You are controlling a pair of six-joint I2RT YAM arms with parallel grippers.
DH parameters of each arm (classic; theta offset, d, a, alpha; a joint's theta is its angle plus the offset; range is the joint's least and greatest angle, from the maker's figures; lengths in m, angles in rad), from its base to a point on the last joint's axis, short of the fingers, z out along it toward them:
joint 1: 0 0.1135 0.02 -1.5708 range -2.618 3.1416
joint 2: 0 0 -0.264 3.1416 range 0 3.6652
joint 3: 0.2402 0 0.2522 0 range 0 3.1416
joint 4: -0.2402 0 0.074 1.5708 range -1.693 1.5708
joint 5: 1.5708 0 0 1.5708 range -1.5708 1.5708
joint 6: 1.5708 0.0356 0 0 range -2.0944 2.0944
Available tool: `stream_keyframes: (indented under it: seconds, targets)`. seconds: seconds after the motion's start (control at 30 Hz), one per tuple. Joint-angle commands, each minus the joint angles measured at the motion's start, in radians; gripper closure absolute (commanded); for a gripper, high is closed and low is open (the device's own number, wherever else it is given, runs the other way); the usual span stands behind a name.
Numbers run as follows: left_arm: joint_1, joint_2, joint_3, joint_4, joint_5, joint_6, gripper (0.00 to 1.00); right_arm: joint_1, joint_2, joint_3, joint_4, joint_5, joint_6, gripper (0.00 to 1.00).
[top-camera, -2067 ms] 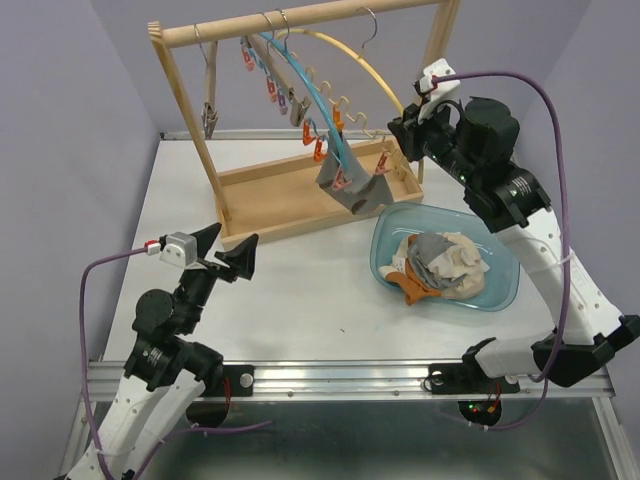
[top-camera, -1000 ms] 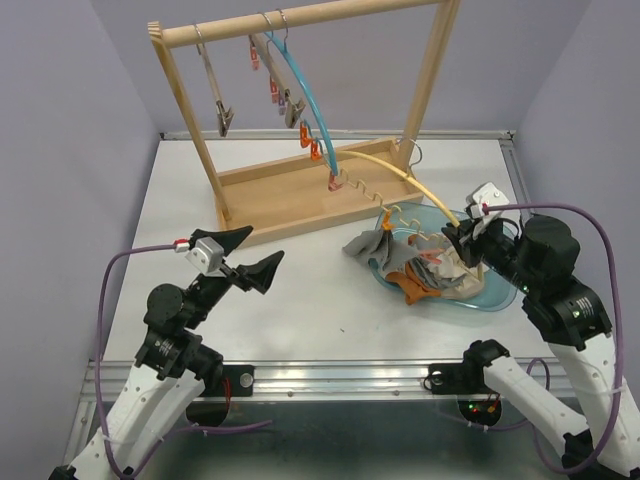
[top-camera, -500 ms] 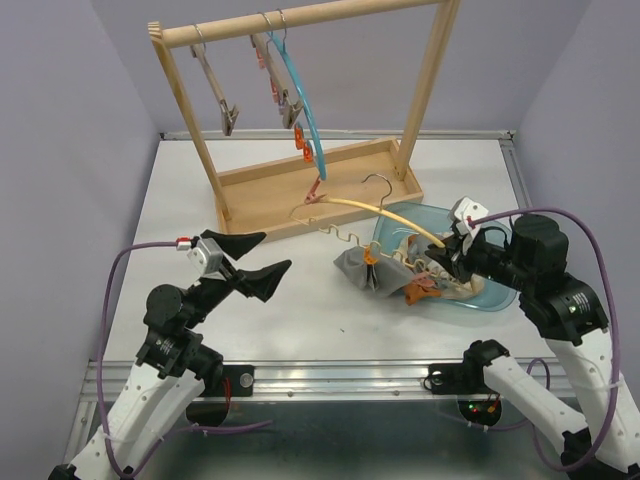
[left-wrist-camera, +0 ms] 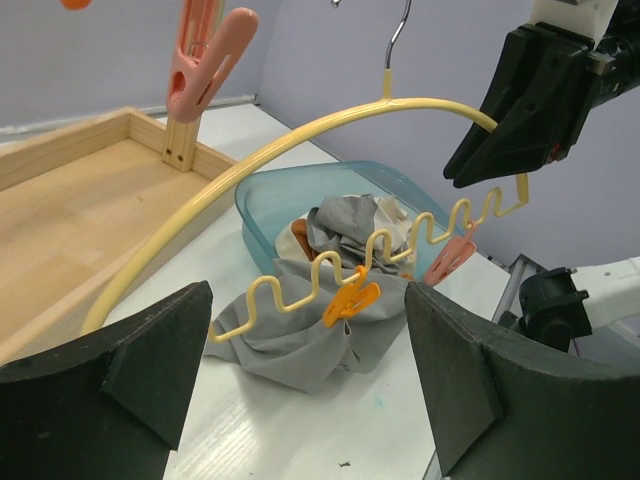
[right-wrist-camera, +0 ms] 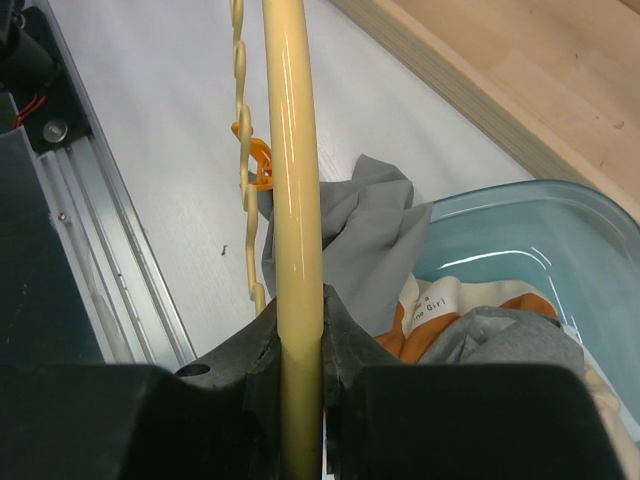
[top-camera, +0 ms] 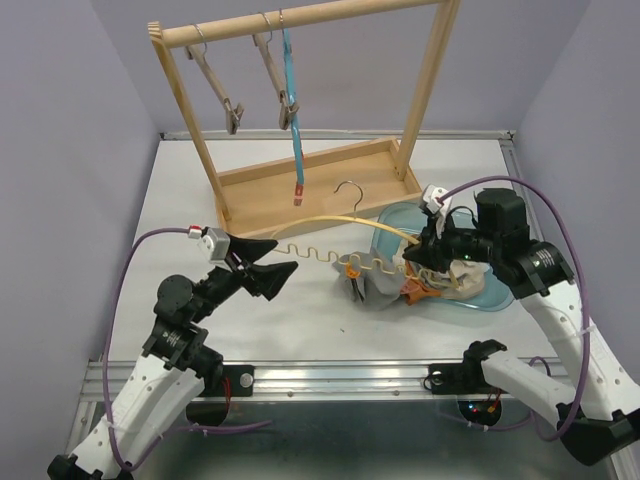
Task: Remove the underwear clipped to the hanger
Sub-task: Remove the underwear from the hanger.
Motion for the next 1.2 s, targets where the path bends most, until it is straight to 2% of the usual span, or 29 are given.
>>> stream_keyframes:
  seconds: [0.0, 0.33, 0.6, 0.93, 1.17]
  targets:
    - [-0.007, 0.024, -0.006, 0.053, -0.021, -0.034, 0.11, -0.006, 0.022, 0.111, 0.072, -0.072, 0.023, 1.00]
    - [-0.078, 0.125, 0.020, 0.046, -0.182, -0.091, 0.11, -0.006, 0.064, 0.123, 0.093, -0.085, 0.038, 0.99]
    - [-0.303, 0.185, 0.023, 0.111, -0.436, -0.047, 0.10, -0.006, 0.067, 0.112, 0.108, -0.088, 0.046, 0.99]
    - [-0.388, 0.266, -0.033, 0.295, -0.494, 0.029, 0.11, -0.006, 0.059, 0.103, 0.115, -0.094, 0.058, 0.99]
    - [-0.440, 0.280, -0.043, 0.296, -0.517, 0.045, 0.12, -0.006, 0.068, 0.118, 0.130, -0.057, 0.087, 0.99]
